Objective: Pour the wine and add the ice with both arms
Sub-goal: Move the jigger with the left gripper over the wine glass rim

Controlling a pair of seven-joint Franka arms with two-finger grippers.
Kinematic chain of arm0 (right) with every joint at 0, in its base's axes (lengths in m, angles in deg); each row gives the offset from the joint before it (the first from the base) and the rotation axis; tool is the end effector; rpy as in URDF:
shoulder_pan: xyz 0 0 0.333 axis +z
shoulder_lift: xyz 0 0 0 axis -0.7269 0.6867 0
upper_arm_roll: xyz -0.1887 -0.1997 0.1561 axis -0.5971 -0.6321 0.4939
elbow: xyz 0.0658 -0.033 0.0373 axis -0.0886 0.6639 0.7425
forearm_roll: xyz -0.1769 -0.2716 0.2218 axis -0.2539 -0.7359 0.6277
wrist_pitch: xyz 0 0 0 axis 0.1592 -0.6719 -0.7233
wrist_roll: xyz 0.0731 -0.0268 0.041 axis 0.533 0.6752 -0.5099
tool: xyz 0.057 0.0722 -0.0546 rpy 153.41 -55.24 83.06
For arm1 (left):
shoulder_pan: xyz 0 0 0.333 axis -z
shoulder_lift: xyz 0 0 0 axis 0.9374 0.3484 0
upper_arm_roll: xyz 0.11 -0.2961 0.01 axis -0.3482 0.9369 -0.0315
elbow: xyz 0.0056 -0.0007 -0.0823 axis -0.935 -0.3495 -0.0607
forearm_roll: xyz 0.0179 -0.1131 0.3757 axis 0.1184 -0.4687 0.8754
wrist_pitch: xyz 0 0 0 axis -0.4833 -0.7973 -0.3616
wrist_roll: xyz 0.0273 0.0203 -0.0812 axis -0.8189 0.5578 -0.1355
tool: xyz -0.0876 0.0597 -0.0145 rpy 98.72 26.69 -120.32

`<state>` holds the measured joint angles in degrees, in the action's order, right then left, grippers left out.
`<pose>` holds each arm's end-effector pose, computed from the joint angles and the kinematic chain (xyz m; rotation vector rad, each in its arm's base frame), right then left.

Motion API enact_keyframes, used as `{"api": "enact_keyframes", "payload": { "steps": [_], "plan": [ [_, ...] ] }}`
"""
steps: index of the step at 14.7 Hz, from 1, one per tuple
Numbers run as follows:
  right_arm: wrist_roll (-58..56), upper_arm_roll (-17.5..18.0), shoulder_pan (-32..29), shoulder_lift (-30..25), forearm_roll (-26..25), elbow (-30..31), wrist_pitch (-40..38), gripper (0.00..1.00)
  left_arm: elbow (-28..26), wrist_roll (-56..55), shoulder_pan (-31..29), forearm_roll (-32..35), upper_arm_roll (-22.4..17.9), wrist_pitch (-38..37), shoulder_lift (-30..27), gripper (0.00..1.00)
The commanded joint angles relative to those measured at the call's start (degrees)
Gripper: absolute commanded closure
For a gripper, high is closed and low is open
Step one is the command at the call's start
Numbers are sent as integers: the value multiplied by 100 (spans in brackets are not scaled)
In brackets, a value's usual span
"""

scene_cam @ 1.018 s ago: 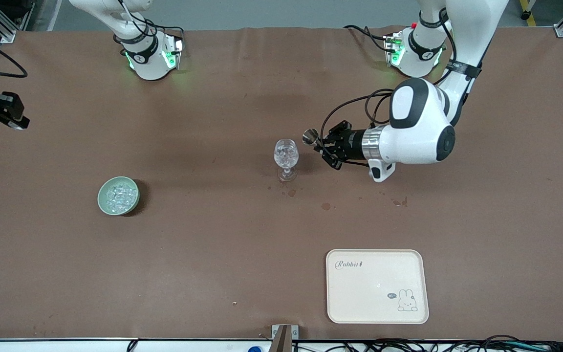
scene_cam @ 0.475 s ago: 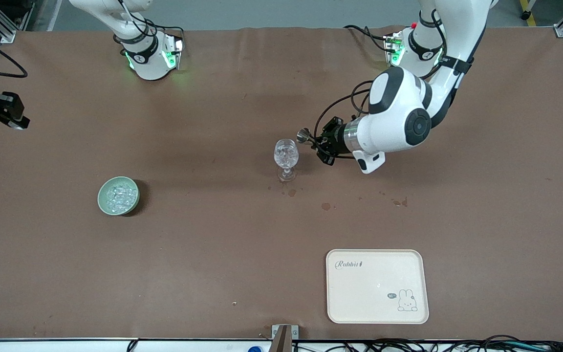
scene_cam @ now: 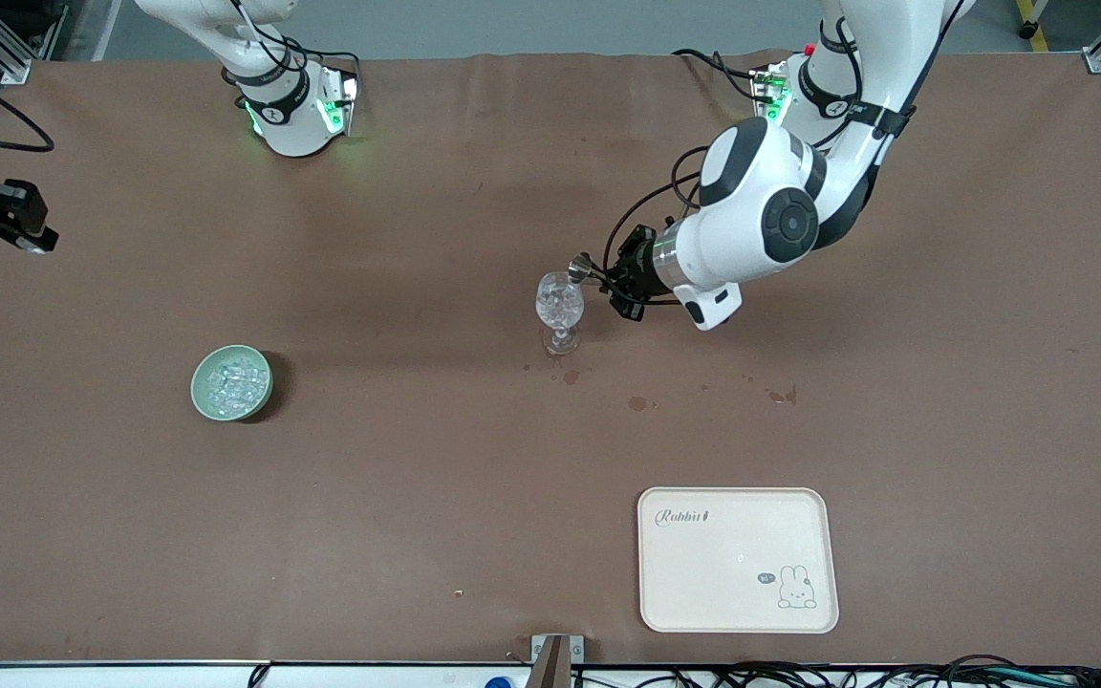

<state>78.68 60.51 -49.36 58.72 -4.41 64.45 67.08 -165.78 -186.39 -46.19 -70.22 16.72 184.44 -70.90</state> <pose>0.5362 -0.0081 0.6611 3.1341 -0.1391 0.0009 0.4966 -0.3842 0.3689 2.1880 1.9033 -0.6851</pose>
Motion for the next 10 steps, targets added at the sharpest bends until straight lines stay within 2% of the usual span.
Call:
{"api": "enact_keyframes", "payload": {
  "steps": [1, 6, 10],
  "plan": [
    [20, 24, -25, -149, 1, 155, 40, 99, 127, -457, 92, 352, -6, 37, 19, 99],
    [20, 24, -34, -149, 1, 155, 39, 99, 418, -1441, 382, 1257, -6, 37, 186, 99],
    [20, 24, -26, -149, 1, 155, 57, 99, 427, -1696, 461, 1495, -6, 20, 221, 99]
  ]
}}
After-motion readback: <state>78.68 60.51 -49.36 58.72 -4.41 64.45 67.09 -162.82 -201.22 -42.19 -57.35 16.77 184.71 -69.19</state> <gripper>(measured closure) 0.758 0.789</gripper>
